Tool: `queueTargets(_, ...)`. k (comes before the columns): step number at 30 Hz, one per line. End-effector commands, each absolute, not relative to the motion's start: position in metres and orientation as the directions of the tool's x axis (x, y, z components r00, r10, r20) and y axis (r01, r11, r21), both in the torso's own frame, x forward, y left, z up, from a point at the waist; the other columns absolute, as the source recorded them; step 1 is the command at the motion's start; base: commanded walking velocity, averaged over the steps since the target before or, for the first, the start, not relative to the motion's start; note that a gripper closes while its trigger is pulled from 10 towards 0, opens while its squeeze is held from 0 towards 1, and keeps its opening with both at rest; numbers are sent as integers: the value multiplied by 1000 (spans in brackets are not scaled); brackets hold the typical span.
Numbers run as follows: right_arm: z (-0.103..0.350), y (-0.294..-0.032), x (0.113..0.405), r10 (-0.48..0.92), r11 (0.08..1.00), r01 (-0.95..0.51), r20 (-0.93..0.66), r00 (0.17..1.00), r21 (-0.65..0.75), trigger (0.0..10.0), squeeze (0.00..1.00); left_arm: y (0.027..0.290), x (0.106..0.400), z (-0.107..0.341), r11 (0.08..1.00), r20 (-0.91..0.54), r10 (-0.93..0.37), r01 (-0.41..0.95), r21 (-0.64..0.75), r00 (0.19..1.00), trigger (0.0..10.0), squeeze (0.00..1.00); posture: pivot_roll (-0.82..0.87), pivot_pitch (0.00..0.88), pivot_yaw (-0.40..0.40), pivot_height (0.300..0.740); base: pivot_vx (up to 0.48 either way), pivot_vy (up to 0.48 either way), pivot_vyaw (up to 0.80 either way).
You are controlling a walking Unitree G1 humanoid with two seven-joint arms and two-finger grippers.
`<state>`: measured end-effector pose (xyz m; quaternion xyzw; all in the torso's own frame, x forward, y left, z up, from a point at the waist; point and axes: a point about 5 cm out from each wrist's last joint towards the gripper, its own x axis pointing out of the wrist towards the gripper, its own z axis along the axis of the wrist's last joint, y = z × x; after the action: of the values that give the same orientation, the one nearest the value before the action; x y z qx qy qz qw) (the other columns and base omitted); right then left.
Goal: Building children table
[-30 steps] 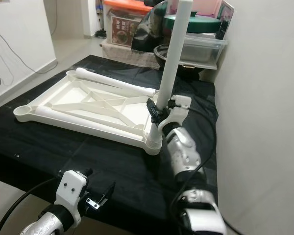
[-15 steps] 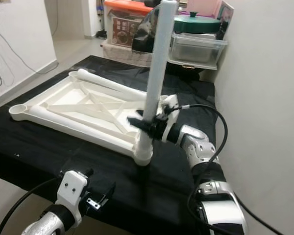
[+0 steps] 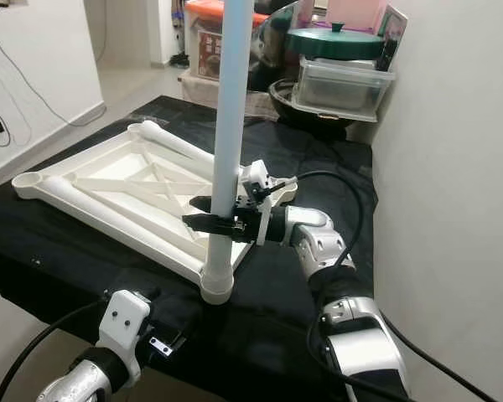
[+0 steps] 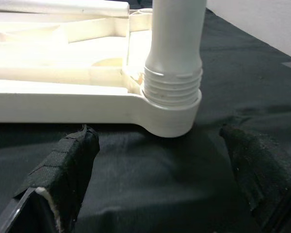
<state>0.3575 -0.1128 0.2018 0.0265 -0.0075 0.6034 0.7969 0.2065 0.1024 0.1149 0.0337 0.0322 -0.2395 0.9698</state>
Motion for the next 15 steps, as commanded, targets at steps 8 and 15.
queueTargets(8,165,-152,375,590,801,-587,8,807,123,0,0,102,208,113,882,-84,-464,469,49,882,10000,0,221,0,-94,740,0,0,0)
queueTargets(15,154,-188,380,40,999,-38,-53,998,29,0,0,102,209,113,879,-83,-468,473,51,880,10000,0,220,0,-96,740,0,0,0)
